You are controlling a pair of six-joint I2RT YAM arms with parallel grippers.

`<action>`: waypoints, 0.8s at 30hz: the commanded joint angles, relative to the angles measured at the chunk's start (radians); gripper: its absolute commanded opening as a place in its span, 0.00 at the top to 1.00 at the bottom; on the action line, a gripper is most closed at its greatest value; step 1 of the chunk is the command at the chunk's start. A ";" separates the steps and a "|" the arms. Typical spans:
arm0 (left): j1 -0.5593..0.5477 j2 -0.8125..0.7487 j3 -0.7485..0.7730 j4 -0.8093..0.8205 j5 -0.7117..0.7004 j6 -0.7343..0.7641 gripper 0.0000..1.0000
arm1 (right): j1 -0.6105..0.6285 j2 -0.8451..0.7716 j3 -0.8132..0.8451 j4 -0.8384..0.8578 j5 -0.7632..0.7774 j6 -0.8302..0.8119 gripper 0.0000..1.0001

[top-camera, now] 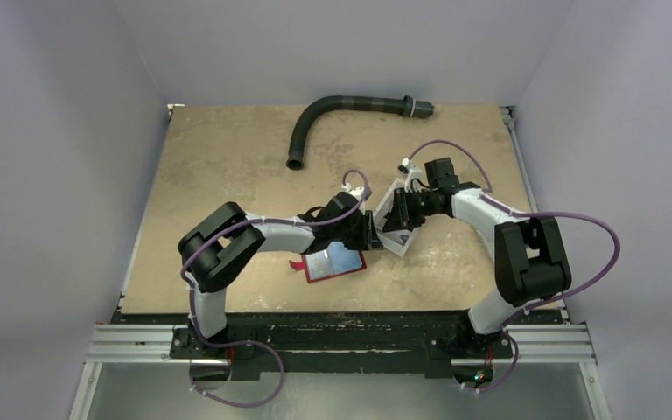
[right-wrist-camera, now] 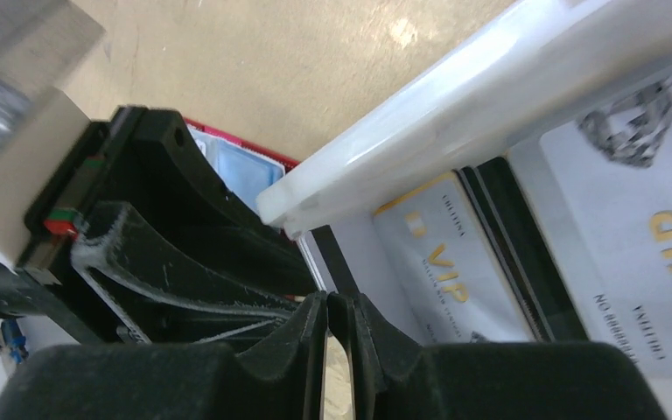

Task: Put the credit cards into the card holder
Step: Pick up the credit card from the storage box.

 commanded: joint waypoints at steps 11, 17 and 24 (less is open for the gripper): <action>0.009 0.033 0.089 0.038 -0.038 0.033 0.74 | 0.010 -0.021 -0.012 -0.004 0.153 -0.012 0.68; 0.011 0.035 0.090 0.023 -0.037 0.046 0.74 | 0.010 -0.014 0.006 -0.008 0.161 -0.023 0.58; 0.016 0.067 0.101 0.034 -0.027 0.045 0.74 | 0.010 -0.006 -0.006 0.003 0.152 -0.011 0.56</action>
